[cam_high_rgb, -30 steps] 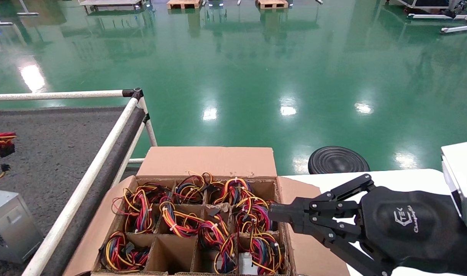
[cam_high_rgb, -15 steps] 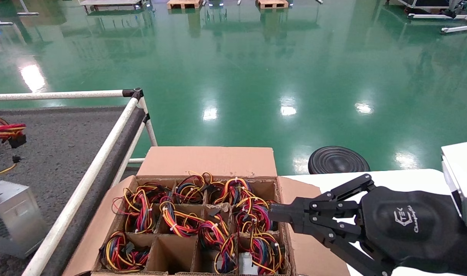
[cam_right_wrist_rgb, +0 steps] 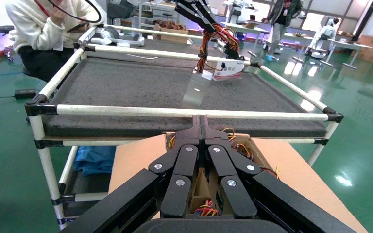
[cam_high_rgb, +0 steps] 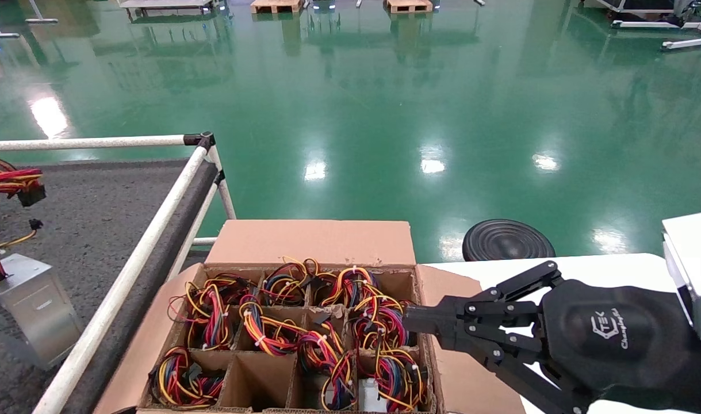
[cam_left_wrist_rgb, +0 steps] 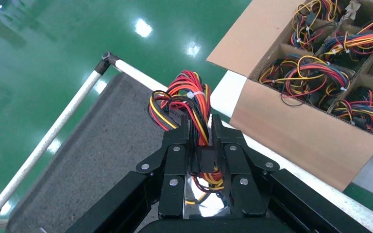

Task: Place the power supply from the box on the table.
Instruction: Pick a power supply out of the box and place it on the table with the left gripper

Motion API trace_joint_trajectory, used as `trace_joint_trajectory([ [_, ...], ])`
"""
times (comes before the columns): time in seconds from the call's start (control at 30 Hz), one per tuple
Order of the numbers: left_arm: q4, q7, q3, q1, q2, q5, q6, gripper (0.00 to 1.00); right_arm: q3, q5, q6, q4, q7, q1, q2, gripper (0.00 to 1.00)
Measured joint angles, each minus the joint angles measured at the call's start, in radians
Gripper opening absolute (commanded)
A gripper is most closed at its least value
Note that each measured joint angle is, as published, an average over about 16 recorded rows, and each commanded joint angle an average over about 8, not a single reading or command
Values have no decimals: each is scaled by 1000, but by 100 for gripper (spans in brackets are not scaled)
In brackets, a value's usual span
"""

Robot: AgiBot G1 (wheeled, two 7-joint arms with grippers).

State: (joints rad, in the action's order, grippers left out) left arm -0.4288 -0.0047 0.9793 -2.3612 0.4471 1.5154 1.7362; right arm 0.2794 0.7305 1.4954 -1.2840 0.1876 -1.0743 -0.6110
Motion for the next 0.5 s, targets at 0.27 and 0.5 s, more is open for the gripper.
trace_joint_trajectory([
  [0.27, -12, 1, 13, 18, -7, -36, 0, 0, 0, 0, 0, 0, 0, 0, 0, 0],
  [0.5, -28, 0, 27, 49, -25, -83, 0, 0, 0, 0, 0, 0, 0, 0, 0, 0],
])
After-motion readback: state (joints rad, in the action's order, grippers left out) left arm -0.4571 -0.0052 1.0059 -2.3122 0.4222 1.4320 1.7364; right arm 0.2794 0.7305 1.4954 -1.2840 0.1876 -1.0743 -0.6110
